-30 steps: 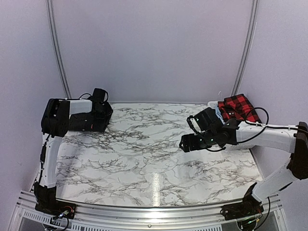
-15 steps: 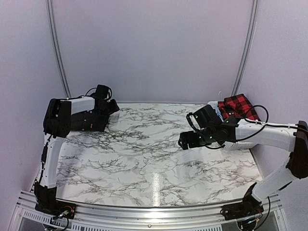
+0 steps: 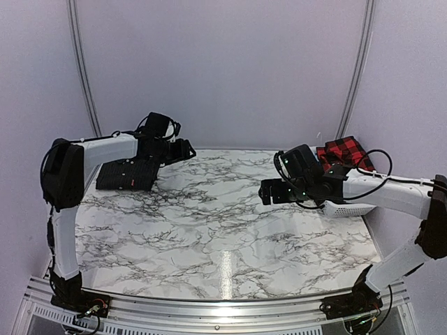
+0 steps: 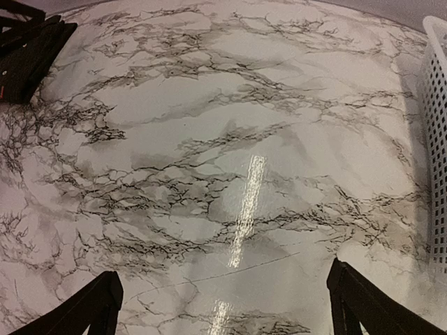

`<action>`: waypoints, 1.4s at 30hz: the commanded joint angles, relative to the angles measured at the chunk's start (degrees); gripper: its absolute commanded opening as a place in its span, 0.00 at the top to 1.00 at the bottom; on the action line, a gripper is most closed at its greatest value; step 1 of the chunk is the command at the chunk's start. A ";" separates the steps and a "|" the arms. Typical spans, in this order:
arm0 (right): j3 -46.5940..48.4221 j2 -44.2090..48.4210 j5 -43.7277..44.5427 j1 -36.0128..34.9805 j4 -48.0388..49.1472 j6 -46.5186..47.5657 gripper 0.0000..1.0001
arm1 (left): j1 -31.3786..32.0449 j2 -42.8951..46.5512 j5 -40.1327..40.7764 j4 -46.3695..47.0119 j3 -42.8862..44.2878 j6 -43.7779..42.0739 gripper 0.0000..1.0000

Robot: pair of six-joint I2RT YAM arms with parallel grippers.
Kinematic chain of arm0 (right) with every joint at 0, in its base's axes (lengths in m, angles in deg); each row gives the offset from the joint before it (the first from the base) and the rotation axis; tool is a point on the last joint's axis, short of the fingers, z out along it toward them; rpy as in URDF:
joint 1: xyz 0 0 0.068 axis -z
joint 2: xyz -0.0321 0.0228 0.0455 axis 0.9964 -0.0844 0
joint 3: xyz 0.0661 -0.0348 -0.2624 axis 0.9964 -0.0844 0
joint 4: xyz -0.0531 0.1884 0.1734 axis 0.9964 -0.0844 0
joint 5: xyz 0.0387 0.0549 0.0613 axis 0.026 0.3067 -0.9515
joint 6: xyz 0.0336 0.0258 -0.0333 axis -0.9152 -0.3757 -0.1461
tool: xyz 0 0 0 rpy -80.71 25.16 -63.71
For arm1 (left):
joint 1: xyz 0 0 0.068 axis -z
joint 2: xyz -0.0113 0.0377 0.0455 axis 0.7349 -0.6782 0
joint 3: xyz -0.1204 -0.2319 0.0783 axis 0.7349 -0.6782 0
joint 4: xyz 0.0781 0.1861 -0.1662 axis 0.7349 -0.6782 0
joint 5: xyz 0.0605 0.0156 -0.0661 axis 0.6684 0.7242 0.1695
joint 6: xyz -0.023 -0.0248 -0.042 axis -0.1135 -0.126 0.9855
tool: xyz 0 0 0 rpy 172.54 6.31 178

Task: Fold and stack the long sleeve shirts
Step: Reset both arms

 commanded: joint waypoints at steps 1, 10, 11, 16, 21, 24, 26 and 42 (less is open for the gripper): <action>1.17 1.73 7.86 0.49 4.91 -2.95 0.01 | 4.60 11.22 1.13 4.51 -10.35 -0.99 0.32; -2.07 6.40 10.72 0.50 15.99 2.93 0.02 | 10.95 29.33 8.19 8.79 -28.99 -2.03 0.14; -2.05 6.96 10.34 0.49 16.64 3.52 0.02 | 11.47 31.35 9.42 8.81 -30.82 -2.32 0.11; -2.07 9.20 8.46 0.47 17.72 5.26 0.01 | 12.38 41.49 14.35 9.92 -38.88 -2.59 0.01; -1.90 9.40 7.81 0.54 15.45 4.78 0.01 | 12.38 48.39 15.90 12.59 -45.03 -2.60 0.01; -2.45 9.64 7.42 0.50 14.87 4.65 0.02 | 12.38 50.71 16.95 13.65 -47.48 -2.94 0.01; -2.80 9.72 7.06 0.47 14.89 4.53 0.01 | 12.38 51.05 17.09 13.32 -47.86 -3.25 0.01; -3.94 10.88 6.24 0.41 16.16 4.76 0.01 | 12.38 51.59 19.47 11.66 -48.26 -4.22 0.01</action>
